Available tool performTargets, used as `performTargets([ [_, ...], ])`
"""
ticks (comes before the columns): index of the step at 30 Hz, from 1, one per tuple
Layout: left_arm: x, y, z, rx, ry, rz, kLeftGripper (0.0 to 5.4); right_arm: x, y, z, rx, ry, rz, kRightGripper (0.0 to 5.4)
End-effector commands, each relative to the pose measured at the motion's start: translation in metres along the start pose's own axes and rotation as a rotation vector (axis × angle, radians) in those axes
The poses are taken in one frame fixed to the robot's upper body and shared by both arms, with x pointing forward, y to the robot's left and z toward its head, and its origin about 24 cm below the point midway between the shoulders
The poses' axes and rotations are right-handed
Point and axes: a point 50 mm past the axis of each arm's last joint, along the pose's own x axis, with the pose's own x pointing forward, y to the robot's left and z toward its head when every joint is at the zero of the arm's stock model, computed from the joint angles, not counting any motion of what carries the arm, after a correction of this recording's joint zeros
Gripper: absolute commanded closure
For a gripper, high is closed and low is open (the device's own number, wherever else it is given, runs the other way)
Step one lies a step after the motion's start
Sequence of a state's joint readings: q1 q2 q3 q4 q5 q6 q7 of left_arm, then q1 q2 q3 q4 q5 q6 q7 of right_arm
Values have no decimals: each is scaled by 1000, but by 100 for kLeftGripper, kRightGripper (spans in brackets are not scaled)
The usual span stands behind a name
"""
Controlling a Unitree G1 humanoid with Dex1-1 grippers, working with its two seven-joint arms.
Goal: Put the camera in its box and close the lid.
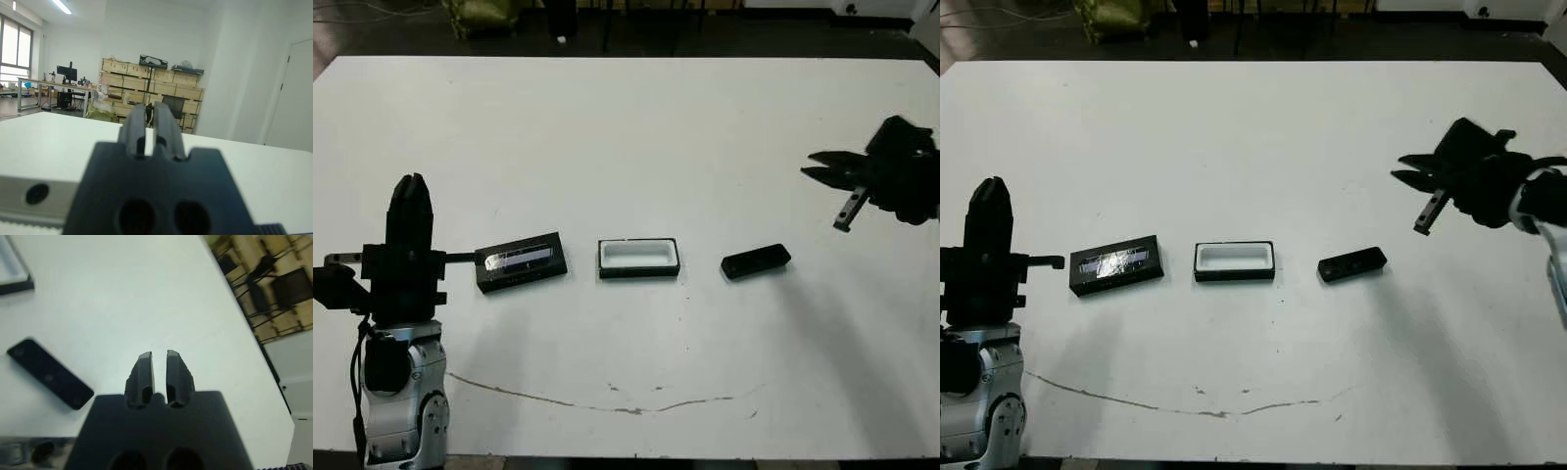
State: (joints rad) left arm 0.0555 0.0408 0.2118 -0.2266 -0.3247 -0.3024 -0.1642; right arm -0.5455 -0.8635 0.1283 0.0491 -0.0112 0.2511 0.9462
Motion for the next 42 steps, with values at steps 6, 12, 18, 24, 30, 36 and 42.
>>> performTargets([
  [6,-5,3,-4,15,43,13,538,2,5,-2,-79,100,187,540],
  [12,-6,4,-5,20,44,13,538,-2,10,-3,-117,131,325,540],
  [18,-6,3,-6,19,50,16,538,-5,9,3,-186,223,405,540],
  [24,-7,5,-6,8,49,17,538,-4,16,3,-197,240,484,540],
  [30,-8,5,-6,15,50,28,538,-6,29,4,-198,252,523,540],
  [36,-8,5,-6,14,49,20,538,-14,35,12,-195,260,535,540],
  [42,-8,5,-7,10,46,18,538,-18,44,20,-219,260,558,540],
])
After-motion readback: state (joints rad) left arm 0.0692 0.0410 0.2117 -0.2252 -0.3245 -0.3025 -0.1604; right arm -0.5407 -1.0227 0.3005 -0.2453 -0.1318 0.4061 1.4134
